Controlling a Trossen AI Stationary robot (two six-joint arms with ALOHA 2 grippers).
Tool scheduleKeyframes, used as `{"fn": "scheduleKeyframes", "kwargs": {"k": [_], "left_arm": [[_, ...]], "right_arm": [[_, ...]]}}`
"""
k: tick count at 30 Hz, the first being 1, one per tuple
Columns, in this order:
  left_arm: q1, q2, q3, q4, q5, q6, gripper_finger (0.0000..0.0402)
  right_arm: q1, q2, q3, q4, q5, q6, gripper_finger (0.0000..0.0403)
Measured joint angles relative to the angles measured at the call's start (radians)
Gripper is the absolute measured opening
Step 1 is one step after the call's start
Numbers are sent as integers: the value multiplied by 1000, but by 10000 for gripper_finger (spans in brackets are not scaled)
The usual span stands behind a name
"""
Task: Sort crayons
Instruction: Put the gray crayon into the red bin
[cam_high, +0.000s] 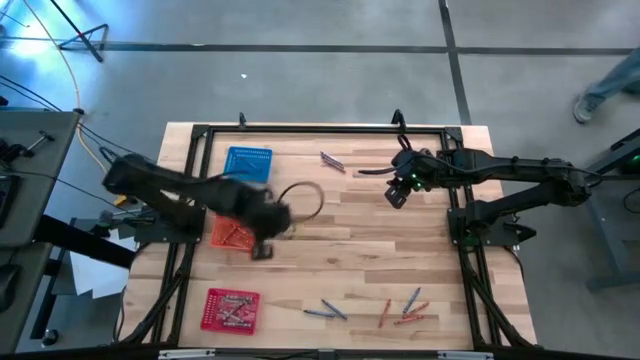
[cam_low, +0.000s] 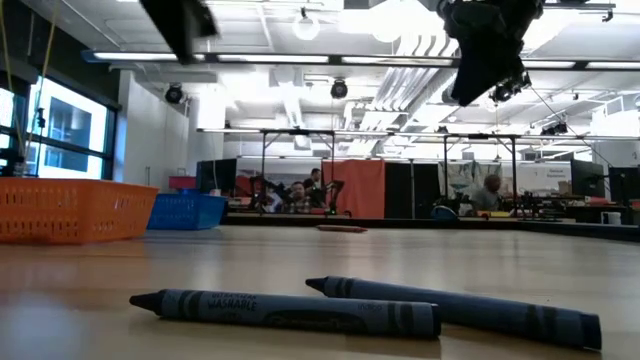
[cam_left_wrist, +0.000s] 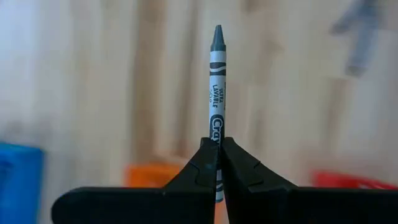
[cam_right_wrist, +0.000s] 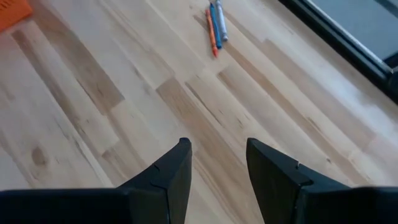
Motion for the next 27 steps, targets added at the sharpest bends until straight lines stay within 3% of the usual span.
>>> {"fn": "scheduleKeyframes", "kwargs": {"k": [6,12,17,27], "left_arm": [[-243,-117,1,6,-7,-212,0],[-446,-136,1,12,-105,-347,0],[-535,-106,2,12,-154,-465,0],[-670,-11,2,159,-33,-857,0]], "right_arm": [[0,0,0,39,0,-33,149],[0,0,0,42,0,-45,149],[0,0,0,45,0,-25,149],[-1,0,0,128,2,-88,149]]}}
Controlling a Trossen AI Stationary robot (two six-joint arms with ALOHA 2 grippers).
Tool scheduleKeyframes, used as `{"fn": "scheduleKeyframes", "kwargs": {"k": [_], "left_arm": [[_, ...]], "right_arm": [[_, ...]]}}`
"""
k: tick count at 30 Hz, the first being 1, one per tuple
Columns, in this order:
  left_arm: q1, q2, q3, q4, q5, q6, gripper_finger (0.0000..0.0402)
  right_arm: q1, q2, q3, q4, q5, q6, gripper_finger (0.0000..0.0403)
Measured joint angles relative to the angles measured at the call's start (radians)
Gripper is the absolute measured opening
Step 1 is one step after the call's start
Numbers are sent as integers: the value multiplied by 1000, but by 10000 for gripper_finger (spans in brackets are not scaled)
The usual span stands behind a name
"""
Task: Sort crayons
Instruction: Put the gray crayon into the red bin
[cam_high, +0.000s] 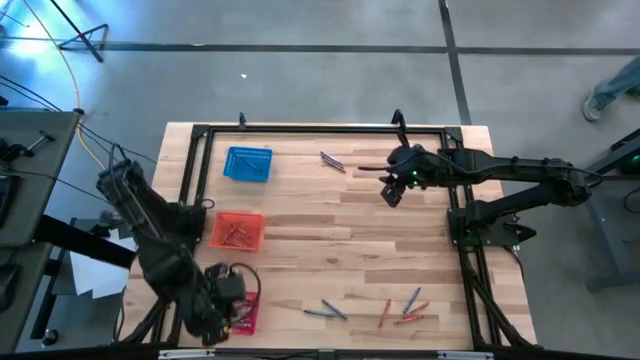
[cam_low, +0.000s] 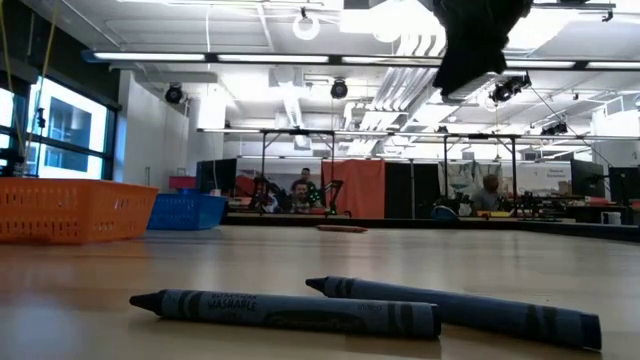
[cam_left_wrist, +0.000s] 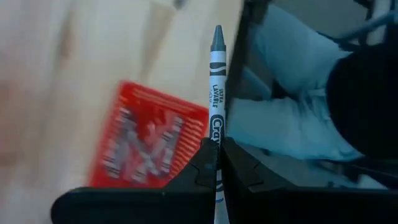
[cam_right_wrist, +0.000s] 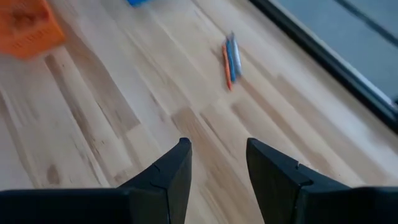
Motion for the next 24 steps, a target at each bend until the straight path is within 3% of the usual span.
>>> {"fn": "scheduleKeyframes", "kwargs": {"k": [7,13,20,24], "left_arm": [[-59,110,0,-51,27,-91,0],[-59,206,-1,-100,19,-35,0],[-42,291,-1,-97,85,49,0],[-42,275,-2,-97,19,-57,5]], "right_arm": [[-1,0,0,102,-2,-24,149],[9,0,0,65,-11,34,149],[29,0,0,29,-11,88,149],[30,0,0,29,-11,92,149]]}}
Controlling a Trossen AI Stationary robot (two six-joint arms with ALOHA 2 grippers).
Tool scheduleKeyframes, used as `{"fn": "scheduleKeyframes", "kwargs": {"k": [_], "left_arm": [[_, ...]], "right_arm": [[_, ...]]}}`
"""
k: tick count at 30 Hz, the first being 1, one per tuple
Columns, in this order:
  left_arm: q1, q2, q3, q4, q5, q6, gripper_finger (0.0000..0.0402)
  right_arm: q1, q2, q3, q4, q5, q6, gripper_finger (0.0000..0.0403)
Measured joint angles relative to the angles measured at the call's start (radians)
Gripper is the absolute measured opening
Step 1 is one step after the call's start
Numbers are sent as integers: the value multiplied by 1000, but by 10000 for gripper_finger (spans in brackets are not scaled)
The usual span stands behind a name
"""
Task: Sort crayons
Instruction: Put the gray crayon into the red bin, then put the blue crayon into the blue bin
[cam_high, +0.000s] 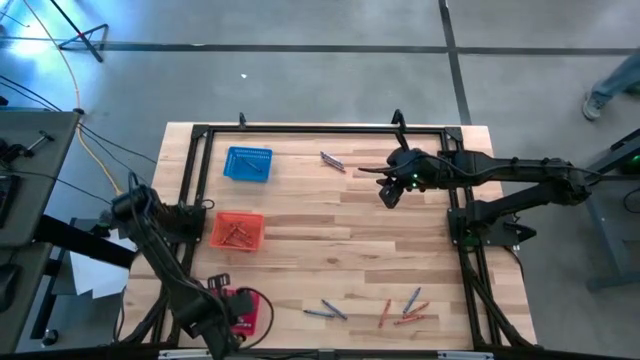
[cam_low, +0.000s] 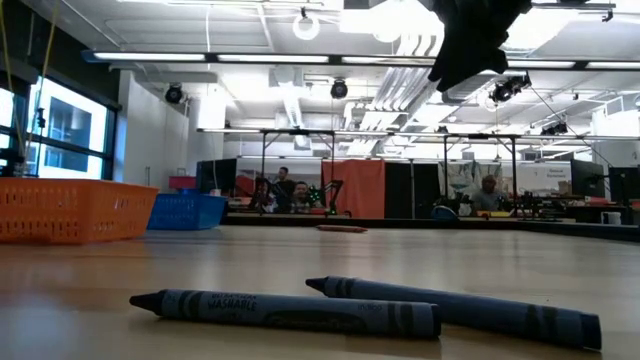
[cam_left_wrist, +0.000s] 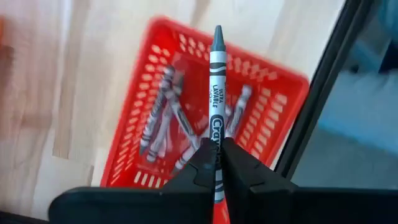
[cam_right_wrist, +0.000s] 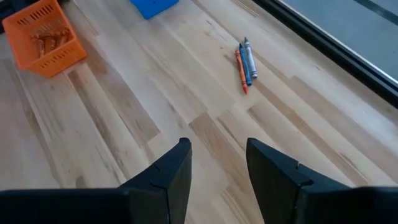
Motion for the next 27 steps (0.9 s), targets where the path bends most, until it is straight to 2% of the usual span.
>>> {"fn": "scheduleKeyframes", "kwargs": {"k": [5,14,21,27], "left_arm": [[4,-3,-7,10,-18,-39,32],[-15,-24,-70,97,33,-120,89],[-9,-38,-77,43,-45,34,101],[70,-83,-77,-36,-88,185,102]], "right_arm": [[0,0,0,0,0,2,149],[0,0,0,-1,1,19,149],[0,0,0,-1,1,24,149],[0,0,0,-1,1,20,149]]}}
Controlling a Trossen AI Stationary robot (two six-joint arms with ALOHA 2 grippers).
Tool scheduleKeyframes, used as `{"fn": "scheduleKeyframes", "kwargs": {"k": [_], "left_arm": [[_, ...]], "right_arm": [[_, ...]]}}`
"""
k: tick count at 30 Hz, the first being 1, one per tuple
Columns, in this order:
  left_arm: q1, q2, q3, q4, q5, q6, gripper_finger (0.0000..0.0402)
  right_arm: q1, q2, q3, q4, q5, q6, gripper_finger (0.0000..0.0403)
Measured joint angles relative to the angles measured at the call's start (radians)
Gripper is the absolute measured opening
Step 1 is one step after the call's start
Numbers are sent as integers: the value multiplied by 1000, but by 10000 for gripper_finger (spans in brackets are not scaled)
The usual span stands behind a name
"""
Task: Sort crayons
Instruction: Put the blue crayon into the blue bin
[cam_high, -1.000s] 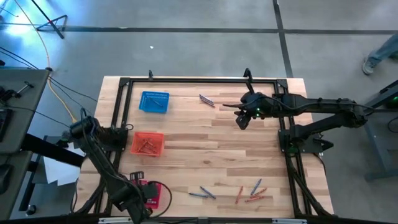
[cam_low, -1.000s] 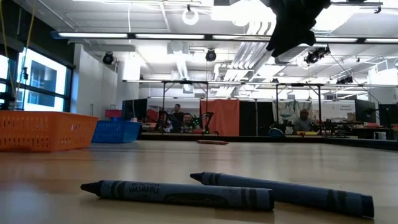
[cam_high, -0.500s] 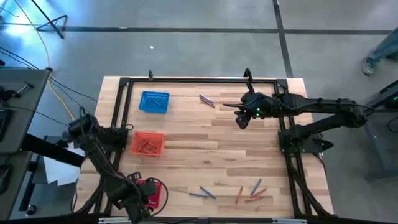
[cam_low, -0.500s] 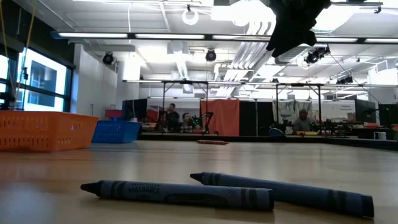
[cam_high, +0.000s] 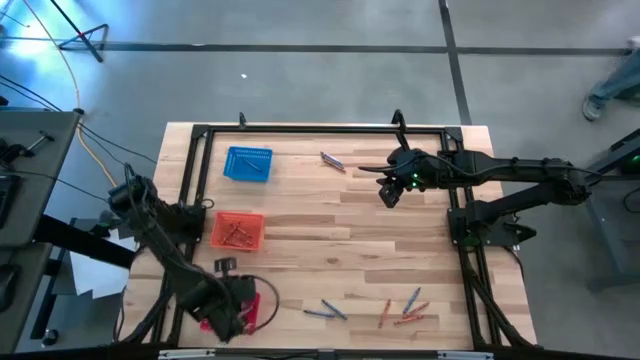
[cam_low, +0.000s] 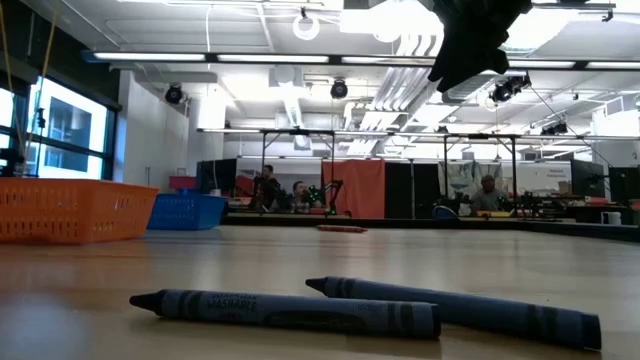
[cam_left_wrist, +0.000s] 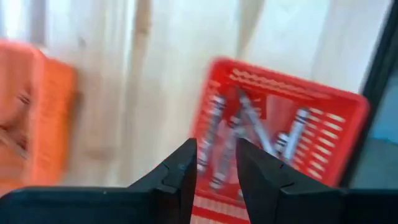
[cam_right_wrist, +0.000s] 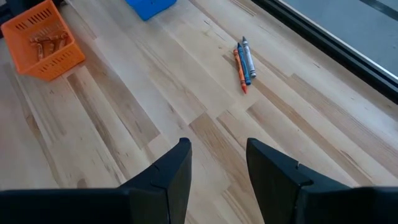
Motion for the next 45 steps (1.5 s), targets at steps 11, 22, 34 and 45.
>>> {"fn": "scheduleKeyframes", "kwargs": {"k": [11,22,34,45], "left_arm": [[449,-6,0,187,-66,617,102],[531,66,1,630,84,861,101],[477,241,108,680,24,855,101],[451,339,290,525,51,819,101]], "right_arm": [[0,0,0,-96,-72,-15,149],[0,0,0,-317,-70,118,149],[27,22,0,-232,-36,156,149],[139,116,0,-247,9,151,149]]}}
